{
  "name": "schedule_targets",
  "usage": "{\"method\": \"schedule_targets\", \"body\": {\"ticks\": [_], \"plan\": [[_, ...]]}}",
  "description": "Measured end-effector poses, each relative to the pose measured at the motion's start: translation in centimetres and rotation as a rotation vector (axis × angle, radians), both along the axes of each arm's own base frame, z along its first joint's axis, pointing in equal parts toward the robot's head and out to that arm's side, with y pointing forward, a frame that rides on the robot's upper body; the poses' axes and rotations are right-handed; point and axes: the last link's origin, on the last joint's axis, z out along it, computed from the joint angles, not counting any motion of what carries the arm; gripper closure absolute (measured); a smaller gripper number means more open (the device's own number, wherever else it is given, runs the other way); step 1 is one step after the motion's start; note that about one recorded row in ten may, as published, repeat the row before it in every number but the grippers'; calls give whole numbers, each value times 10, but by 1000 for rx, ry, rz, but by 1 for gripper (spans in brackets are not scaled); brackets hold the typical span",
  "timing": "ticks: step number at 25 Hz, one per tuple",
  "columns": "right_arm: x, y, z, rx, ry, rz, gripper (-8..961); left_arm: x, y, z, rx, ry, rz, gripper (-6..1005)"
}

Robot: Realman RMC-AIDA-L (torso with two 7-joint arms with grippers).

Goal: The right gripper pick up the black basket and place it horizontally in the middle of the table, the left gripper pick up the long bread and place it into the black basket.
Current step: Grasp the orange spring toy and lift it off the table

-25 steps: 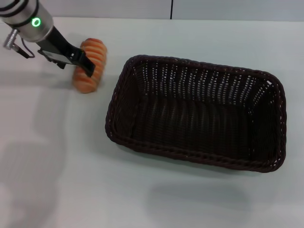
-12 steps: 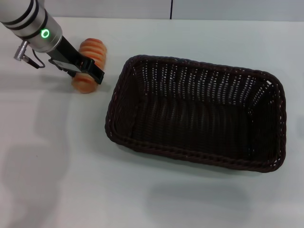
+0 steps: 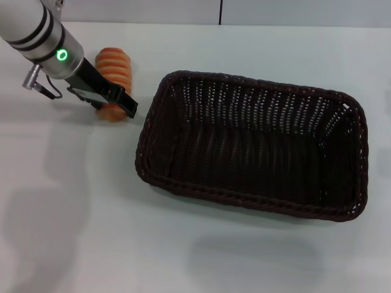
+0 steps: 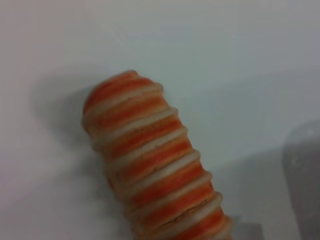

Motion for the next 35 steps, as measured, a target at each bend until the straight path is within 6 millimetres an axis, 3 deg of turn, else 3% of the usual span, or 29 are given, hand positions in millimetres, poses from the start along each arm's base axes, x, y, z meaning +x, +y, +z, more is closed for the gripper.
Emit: {"method": "schedule_targets", "body": {"ticks": [15,24,35], "plan": [[-7,-2,-4,-11,-17,22,481,0,2,-3,11,29,-27,197],[-7,-2,-3,-10,-18,21,481,7,-4,-11,-14,121,-142,376],[-7,-2,-4,-11,-18,19,462,21,-1,14,87,113,-219,846]]}}
